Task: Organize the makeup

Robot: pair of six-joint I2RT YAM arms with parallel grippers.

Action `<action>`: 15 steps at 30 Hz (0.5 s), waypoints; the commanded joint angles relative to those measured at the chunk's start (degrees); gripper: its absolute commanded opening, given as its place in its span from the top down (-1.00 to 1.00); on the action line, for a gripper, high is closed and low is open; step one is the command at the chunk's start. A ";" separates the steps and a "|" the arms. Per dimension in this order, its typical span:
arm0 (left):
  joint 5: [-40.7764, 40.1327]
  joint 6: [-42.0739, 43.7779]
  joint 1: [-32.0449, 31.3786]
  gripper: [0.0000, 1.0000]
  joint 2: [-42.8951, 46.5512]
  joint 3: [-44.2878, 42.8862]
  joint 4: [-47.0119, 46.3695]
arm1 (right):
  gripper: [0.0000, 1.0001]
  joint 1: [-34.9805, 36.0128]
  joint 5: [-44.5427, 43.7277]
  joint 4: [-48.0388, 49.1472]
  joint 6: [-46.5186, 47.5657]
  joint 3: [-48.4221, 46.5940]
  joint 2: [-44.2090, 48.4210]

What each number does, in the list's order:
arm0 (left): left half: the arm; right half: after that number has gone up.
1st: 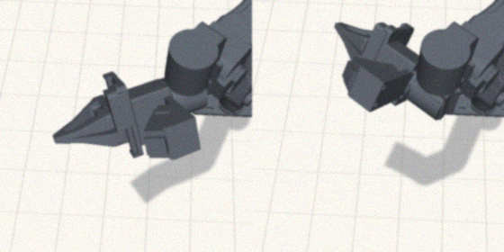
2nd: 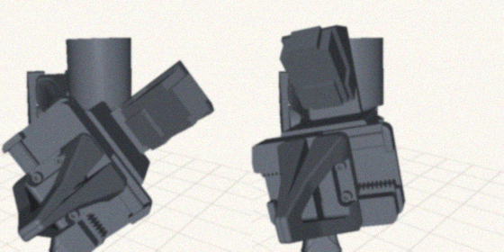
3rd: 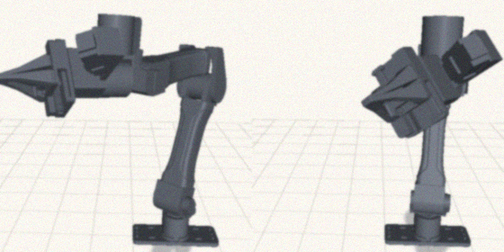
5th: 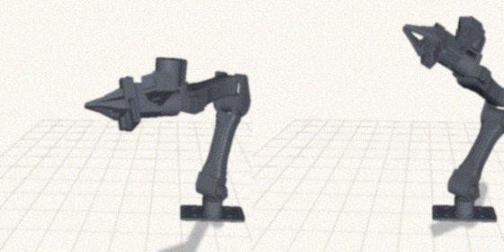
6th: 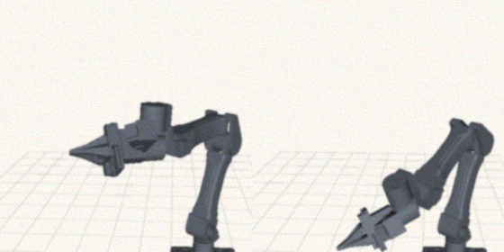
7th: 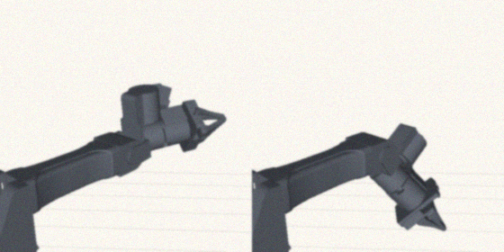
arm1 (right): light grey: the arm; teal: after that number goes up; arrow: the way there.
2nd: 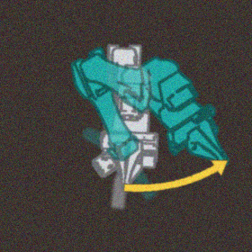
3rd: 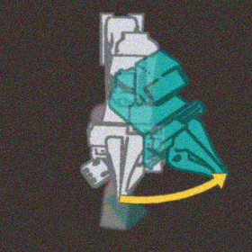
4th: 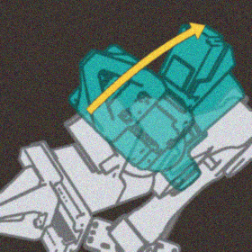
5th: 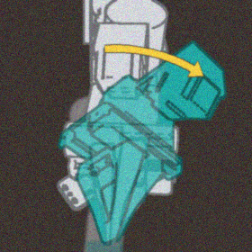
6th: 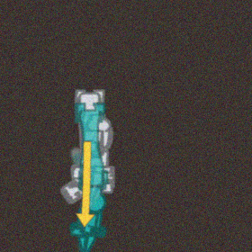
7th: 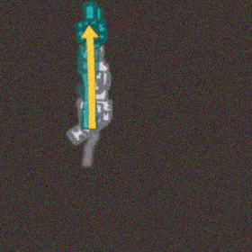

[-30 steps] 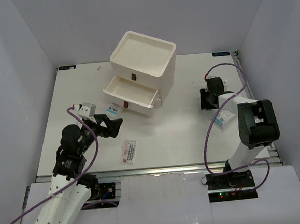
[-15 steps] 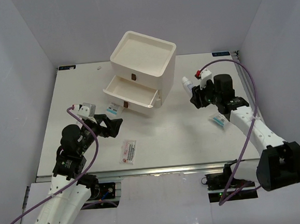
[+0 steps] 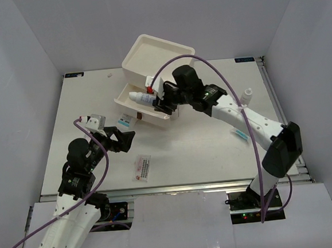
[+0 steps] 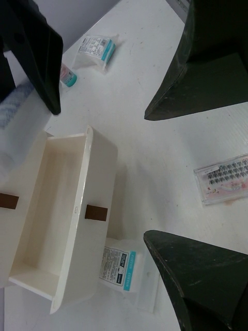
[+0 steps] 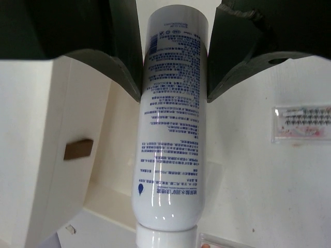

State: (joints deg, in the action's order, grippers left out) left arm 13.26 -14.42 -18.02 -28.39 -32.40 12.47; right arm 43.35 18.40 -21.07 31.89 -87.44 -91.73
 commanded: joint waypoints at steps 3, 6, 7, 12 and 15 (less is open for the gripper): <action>-1.86 0.60 0.00 -0.96 1.11 -0.19 0.36 | 0.53 1.13 -9.52 0.53 -1.85 -13.42 -13.98; -1.82 0.63 -0.08 -0.96 1.15 -0.20 0.28 | 0.24 1.13 -10.89 0.59 -2.29 -16.44 -17.24; -1.71 0.69 -0.02 -0.96 1.21 -0.20 0.34 | 0.11 1.19 -11.35 0.59 -2.46 -17.13 -17.87; -1.39 0.71 0.00 -0.96 1.37 -0.25 0.32 | -0.37 1.13 -11.86 0.63 -2.27 -17.62 -18.11; -1.13 0.67 0.00 -0.96 1.46 -0.29 0.36 | -0.49 1.13 -8.70 -0.22 -2.18 -16.39 -15.99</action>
State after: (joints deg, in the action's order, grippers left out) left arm 12.39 -14.17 -18.02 -27.55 -32.40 12.48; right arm 44.31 7.56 -23.34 30.09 -101.16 -112.47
